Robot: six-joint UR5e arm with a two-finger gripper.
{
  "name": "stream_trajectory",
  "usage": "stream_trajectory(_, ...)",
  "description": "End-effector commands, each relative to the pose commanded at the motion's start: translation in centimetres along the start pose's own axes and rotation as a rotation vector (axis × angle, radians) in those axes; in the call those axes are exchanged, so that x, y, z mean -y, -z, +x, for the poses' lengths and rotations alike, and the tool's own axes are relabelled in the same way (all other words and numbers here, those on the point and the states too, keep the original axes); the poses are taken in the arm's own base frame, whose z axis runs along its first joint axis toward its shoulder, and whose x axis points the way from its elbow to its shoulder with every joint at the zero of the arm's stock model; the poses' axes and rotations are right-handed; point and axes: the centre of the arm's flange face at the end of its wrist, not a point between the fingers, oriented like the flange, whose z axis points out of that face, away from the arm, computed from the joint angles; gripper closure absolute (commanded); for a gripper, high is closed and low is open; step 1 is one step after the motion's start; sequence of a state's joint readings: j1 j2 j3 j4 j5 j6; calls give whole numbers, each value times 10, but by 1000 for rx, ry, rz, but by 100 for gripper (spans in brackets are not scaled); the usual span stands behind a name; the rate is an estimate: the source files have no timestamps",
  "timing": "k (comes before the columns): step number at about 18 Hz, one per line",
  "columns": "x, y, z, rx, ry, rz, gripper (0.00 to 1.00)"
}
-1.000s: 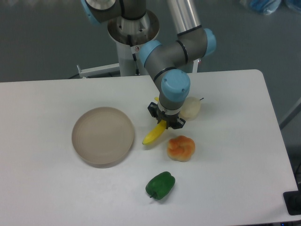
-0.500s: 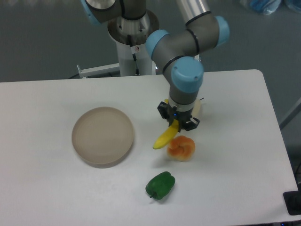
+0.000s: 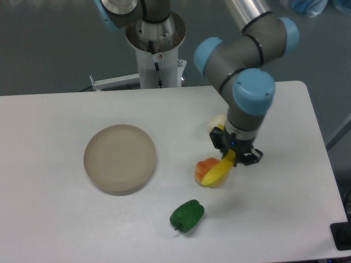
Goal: Pick up the banana from the table
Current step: 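Lift the grasped banana up and carry it toward the orange roll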
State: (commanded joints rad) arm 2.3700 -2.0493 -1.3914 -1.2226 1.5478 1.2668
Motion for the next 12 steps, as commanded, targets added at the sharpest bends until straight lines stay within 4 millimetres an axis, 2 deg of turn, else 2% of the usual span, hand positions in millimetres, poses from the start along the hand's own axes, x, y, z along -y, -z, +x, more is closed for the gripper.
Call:
stream_trajectory(1, -11, -2, -11, -8, -9, 31, 100)
stream_trajectory(2, -16, -3, -14, -12, -23, 49, 100)
stream_trajectory(5, -19, -10, -17, -14, -66, 42, 100)
stream_trajectory(12, -26, -13, -19, -12, -89, 3, 100)
